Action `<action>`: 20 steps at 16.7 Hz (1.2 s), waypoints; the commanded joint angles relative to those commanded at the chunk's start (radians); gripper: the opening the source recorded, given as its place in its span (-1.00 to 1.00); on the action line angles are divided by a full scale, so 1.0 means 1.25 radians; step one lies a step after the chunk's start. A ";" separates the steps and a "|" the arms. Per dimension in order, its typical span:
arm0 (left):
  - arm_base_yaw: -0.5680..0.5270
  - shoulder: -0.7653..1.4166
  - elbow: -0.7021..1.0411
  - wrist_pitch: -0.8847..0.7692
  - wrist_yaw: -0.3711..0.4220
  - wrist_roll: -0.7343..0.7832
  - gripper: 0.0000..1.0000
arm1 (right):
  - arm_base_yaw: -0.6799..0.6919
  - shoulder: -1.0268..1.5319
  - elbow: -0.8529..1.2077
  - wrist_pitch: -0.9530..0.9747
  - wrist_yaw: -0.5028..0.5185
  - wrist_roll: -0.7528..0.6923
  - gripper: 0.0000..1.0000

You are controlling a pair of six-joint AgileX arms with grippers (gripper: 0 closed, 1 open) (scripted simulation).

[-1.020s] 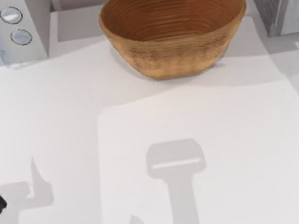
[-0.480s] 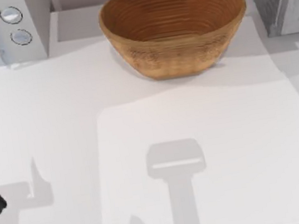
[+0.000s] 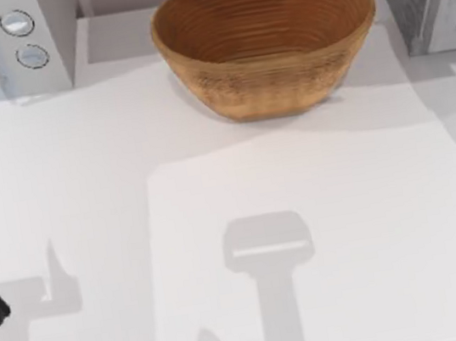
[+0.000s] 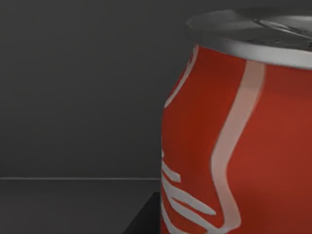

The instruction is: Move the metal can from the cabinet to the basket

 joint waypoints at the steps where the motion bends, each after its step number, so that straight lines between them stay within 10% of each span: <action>1: 0.000 0.000 0.000 0.000 0.000 0.000 1.00 | 0.000 0.000 0.000 0.000 0.000 0.000 -1.00; 20: 0.000 0.000 0.000 0.000 0.000 0.000 1.00 | 0.185 -0.275 0.094 -0.371 0.180 -0.001 -1.00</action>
